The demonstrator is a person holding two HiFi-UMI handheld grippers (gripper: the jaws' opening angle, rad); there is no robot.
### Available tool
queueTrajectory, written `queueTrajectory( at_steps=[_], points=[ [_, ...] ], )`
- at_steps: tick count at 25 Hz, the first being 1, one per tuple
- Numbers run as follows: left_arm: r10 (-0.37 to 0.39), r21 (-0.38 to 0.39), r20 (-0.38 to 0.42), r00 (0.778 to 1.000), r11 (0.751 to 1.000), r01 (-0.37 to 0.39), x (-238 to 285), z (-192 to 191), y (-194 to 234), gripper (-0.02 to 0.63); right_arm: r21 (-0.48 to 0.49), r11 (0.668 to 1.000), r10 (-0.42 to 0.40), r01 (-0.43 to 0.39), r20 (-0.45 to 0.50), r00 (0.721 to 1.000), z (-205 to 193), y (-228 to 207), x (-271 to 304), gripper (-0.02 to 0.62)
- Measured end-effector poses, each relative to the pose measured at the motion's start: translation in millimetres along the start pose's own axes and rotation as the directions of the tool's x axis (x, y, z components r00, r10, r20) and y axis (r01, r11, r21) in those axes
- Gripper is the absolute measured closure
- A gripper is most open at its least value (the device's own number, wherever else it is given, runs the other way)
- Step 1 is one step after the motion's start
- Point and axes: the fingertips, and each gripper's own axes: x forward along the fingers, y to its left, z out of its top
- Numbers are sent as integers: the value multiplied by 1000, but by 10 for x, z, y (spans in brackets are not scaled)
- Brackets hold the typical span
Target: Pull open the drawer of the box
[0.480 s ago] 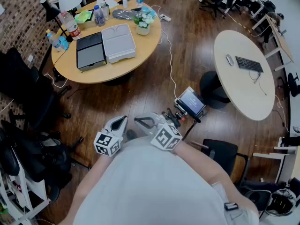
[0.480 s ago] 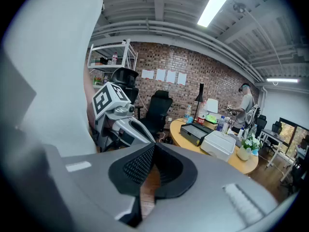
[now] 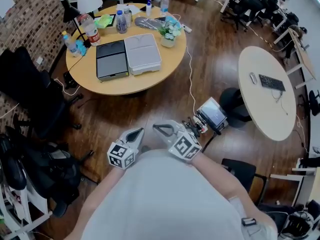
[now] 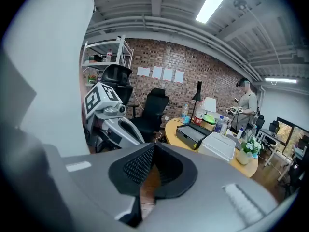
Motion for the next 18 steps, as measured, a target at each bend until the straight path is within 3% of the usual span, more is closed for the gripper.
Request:
queueTrajectory(
  at_steps=[3, 12, 15, 18],
  points=[
    [6, -18, 4, 1000, 1000, -6, -93, -33, 74, 601, 6, 1000, -18, 18, -14, 1000, -7, -79, 61, 589],
    [116, -76, 81, 990, 991, -109, -337, -3, 442, 601, -23, 998, -56, 55, -57, 997, -9, -315, 102, 589],
    [135, -86, 88, 987, 988, -127, -367, 99, 521, 601, -5, 999, -49, 49, -38, 998, 53, -416, 179, 589],
    [153, -120, 76, 985, 982, -143, -389, 74, 577, 601, -5, 1000, -15, 14, -80, 997, -42, -427, 258, 589]
  ],
)
